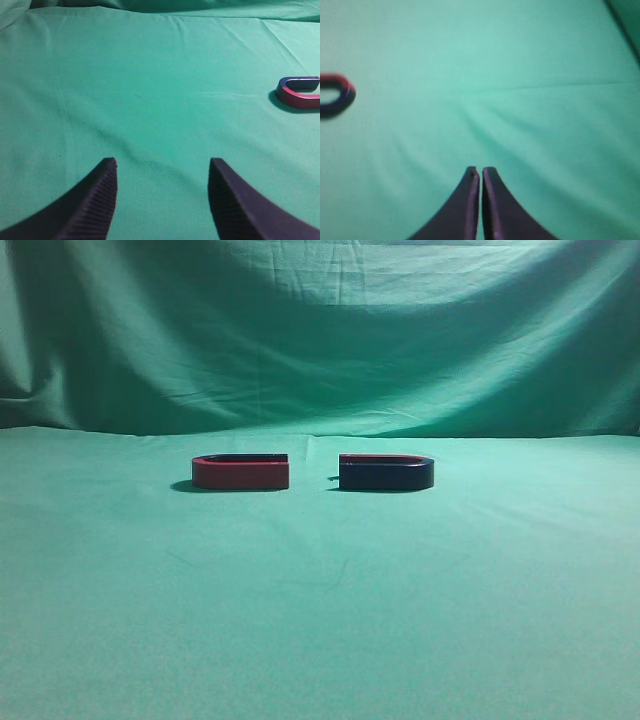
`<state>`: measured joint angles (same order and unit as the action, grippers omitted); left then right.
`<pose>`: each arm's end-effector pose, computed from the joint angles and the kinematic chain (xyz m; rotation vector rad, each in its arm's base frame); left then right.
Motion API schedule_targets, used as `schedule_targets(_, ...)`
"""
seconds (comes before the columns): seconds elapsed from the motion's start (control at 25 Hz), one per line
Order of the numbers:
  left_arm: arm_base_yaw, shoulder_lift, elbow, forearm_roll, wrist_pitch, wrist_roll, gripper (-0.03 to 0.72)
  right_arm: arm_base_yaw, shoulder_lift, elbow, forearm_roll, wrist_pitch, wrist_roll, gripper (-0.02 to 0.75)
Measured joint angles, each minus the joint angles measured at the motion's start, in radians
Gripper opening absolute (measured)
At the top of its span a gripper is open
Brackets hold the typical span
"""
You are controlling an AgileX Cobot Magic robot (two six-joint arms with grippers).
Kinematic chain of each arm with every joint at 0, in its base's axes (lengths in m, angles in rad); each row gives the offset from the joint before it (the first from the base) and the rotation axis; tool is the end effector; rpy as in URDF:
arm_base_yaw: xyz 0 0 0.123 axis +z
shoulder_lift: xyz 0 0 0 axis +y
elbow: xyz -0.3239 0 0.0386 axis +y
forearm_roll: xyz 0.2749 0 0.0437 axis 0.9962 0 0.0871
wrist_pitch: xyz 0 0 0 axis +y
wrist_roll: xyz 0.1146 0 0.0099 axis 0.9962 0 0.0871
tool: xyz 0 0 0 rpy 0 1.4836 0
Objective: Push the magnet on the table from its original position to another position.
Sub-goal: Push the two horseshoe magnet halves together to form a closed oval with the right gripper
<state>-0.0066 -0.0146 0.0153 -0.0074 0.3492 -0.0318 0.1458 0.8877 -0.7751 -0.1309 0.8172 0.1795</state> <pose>0.0615 -0.0007 0.1704 -0.0277 1.8334 -0.0342 0.1797 0.0153 0.3259 -0.0235 2.4040 -0.0056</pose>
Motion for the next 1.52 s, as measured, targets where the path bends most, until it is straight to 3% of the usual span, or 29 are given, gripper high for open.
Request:
schedule_targets(0.32, 0.000, 0.000, 0.000, 0.000, 0.000, 0.000, 0.372, 0.130, 0.271, -0.171, 0.008, 0.085, -0.052, 0.000)
schedule_targets(0.48, 0.000, 0.000, 0.000, 0.000, 0.000, 0.000, 0.372, 0.172, 0.421, -0.251, 0.067, 0.116, -0.052, 0.000)
schedule_targets(0.84, 0.000, 0.000, 0.000, 0.000, 0.000, 0.000, 0.372, 0.215, 0.788, -0.474, 0.195, 0.172, -0.104, 0.000)
schedule_targets(1.52, 0.000, 0.000, 0.000, 0.000, 0.000, 0.000, 0.372, 0.228, 1.202, -0.812, 0.216, 0.153, -0.105, 0.000)
